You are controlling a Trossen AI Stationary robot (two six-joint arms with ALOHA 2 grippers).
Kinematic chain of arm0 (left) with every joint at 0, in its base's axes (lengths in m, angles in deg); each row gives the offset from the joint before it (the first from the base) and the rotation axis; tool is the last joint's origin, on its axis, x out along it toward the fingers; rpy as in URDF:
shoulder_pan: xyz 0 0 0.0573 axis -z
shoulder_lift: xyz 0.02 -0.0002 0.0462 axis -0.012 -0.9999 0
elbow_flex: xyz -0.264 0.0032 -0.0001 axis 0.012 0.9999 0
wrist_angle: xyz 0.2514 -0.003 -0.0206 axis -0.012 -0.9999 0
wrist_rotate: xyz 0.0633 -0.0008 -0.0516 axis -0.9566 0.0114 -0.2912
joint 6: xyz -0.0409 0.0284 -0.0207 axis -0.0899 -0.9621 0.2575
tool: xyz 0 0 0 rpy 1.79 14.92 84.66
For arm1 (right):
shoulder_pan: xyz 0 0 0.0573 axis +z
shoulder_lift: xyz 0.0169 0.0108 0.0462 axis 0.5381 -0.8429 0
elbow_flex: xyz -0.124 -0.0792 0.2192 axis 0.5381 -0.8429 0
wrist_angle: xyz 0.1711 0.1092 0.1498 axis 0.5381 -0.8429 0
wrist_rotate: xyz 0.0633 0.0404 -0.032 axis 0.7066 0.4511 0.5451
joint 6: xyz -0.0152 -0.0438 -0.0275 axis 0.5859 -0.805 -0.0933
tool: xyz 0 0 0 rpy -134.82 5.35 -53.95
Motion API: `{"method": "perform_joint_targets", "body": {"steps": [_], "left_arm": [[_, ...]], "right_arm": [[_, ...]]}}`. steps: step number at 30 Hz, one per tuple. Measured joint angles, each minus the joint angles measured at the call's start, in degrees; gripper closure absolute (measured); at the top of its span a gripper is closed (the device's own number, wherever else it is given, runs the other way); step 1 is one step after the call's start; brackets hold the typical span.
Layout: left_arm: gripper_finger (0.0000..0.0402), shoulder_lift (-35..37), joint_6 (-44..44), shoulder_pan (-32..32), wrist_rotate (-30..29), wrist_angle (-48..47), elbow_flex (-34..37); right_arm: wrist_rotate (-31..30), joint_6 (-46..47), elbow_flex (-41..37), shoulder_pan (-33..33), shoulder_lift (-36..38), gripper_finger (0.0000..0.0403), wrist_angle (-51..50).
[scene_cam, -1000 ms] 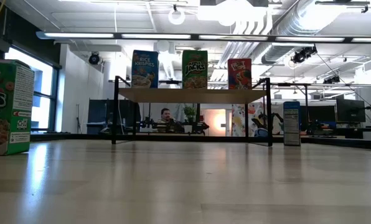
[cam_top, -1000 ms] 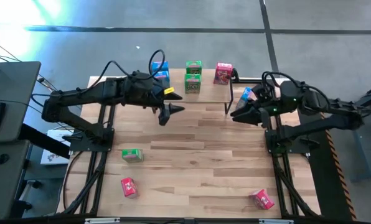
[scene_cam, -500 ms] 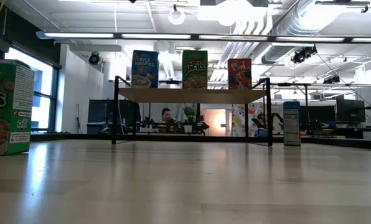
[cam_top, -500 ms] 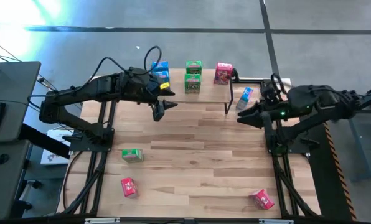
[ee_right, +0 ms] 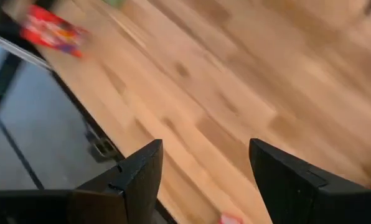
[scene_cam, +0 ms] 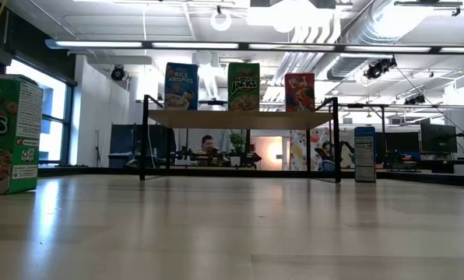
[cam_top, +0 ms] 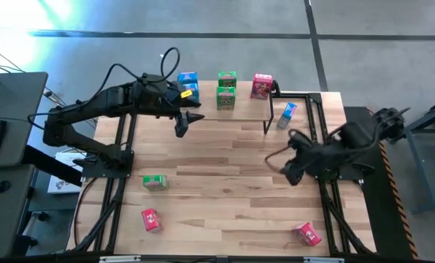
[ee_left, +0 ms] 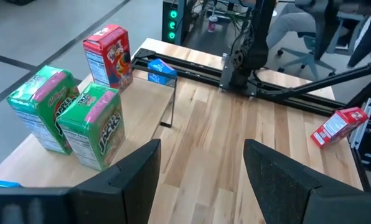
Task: Stack cereal on shelf
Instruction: Put the right red cereal box on the shelf aligned with the other red cereal box
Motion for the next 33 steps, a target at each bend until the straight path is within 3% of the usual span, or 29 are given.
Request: {"method": "perform_joint_targets", "body": {"steps": [14,23,33], "left_arm": [[0.0181,0.0,0.0,0.0,0.0,0.1,0.0],[0.0181,0.0,0.0,0.0,0.0,0.1,0.0],[0.0181,0.0,0.0,0.0,0.0,0.3,0.0]], "right_arm": [[7.7,18.5,-0.4,11.2,-10.3,0.0171,-8.0],[15.8,25.3,-0.5,17.4,-17.0,0.0171,-7.7],[19.6,33.7,-0.5,23.6,-21.5,0.0171,-3.9]]}}
